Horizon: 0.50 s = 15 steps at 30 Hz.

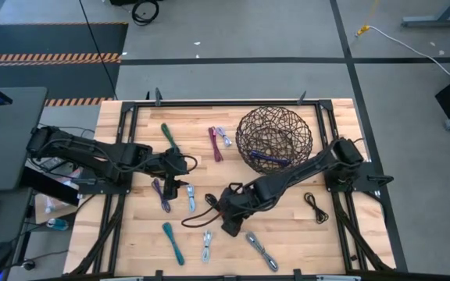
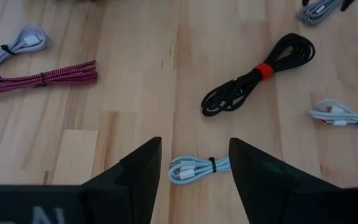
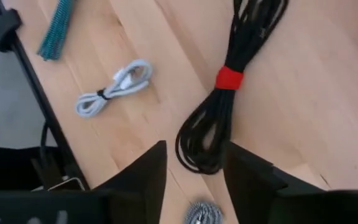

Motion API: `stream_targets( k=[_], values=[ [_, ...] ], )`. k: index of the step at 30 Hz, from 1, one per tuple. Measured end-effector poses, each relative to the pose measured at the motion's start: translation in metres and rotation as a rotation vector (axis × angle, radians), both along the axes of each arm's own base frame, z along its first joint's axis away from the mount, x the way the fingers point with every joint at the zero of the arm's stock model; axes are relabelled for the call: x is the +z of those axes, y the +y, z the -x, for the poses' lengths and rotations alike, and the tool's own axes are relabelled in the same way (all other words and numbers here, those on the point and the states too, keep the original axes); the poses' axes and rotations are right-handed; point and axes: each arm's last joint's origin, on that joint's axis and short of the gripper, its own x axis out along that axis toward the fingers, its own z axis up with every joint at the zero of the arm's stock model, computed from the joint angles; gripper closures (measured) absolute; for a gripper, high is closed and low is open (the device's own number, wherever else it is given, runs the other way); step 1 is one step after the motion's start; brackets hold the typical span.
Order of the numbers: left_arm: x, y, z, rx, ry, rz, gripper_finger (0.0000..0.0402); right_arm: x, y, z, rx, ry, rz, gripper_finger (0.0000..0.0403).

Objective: Pick and place USB-C Cables
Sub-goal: Put the left black charger cable into the black wire basket

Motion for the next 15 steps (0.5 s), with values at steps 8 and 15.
stream_targets(
  k=[8,15],
  values=[
    [0.0,0.0,0.0,0.0,-0.002,0.0,0.0207,-0.017,0.002,-0.004,0.014,0.045,0.004,0.0222],
    [0.0,0.0,0.0,0.0,-0.003,0.0,0.0207,-0.041,0.005,-0.007,0.027,0.122,0.006,0.0221]
  ],
)
